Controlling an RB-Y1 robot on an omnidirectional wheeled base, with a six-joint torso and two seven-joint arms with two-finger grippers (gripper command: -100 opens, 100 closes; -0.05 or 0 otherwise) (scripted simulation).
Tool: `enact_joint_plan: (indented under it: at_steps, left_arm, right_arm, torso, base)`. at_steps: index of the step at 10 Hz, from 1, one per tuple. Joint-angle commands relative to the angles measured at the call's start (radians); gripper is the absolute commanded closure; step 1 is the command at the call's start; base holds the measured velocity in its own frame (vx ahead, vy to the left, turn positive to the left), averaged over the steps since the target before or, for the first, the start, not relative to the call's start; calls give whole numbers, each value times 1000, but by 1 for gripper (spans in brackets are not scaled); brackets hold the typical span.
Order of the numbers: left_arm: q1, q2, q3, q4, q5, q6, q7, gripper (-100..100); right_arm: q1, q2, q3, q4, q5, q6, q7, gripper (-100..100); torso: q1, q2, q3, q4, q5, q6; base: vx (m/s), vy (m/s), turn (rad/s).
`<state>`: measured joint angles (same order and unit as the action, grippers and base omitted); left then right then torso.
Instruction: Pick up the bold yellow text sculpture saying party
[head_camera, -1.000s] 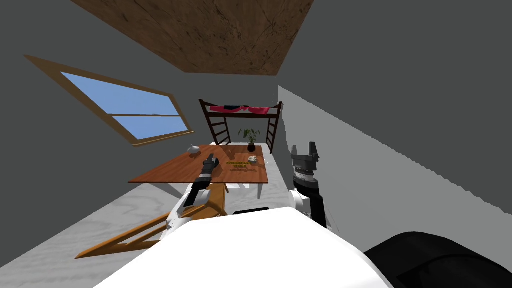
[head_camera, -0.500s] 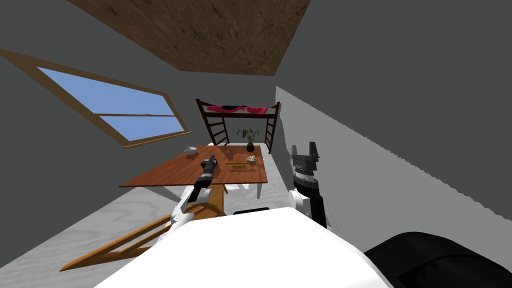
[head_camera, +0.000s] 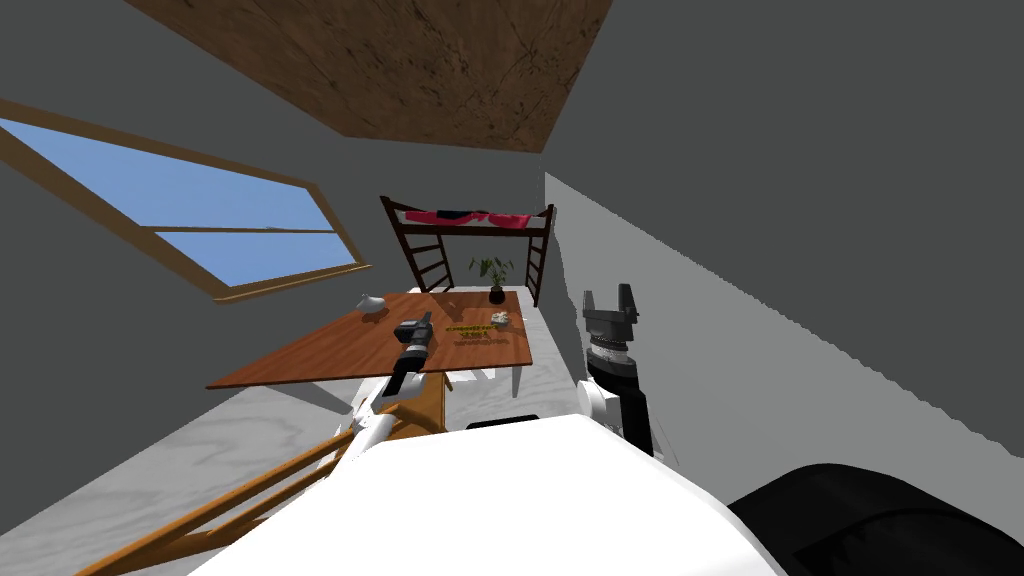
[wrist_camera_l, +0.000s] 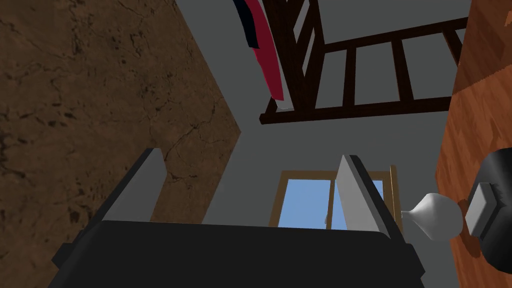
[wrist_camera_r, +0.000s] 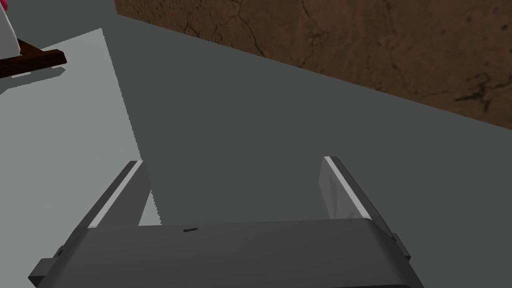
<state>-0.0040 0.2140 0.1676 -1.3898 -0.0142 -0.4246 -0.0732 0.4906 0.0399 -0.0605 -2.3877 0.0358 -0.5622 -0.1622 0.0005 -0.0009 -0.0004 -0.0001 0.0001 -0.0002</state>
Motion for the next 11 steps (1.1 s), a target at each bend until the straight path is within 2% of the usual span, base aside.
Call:
enact_joint_plan:
  at_steps: [1, 2, 4, 5, 7, 8, 9, 10, 11]
  left_arm:
    - [-12, -1, 4, 50, 0, 4, -2, -100]
    - [-43, -1, 13, 80, 2, 9, -5, -100]
    - [-43, -1, 13, 122, 2, 9, -5, -100]
    - [-74, -1, 23, 152, 3, 13, -7, -100]
    - [-74, -1, 23, 190, 3, 13, -7, -100]
    - [-104, -1, 32, 236, 5, 16, -9, -100]
    - [-104, -1, 32, 256, 5, 16, -9, -100]
    - [-134, -2, 41, 292, 7, 19, -11, -100]
    - [-134, -2, 41, 322, 7, 19, -11, -100]
  right_arm:
    - [0, 0, 0, 0, 0, 0, 0, 0]
    - [0, 0, 0, 0, 0, 0, 0, 0]
    - [0, 0, 0, 0, 0, 0, 0, 0]
    - [0, 0, 0, 0, 0, 0, 0, 0]
    - [0, 0, 0, 0, 0, 0, 0, 0]
    - [0, 0, 0, 0, 0, 0, 0, 0]
    - [0, 0, 0, 0, 0, 0, 0, 0]
    - [0, 0, 0, 0, 0, 0, 0, 0]
    - [0, 0, 0, 0, 0, 0, 0, 0]
  torso:
    - [0, 0, 0, 0, 0, 0]
    - [0, 0, 0, 0, 0, 0]
    - [0, 0, 0, 0, 0, -1]
    - [0, 0, 0, 0, 0, -1]
    - [0, 0, 0, 0, 0, 0]
    - [0, 0, 0, 0, 0, -1]
    - [-1, 0, 0, 0, 0, 0]
    - [0, 0, 0, 0, 0, -1]
    - [0, 0, 0, 0, 0, 0]
  base:
    - [5, 6, -67]
    - [7, 4, -166]
    - [6, 5, -3]
    - [6, 2, -104]
    - [4, 3, -40]
    - [9, 0, -111]
    - [9, 5, -69]
    - [11, 5, -112]
    - [13, 6, -66]
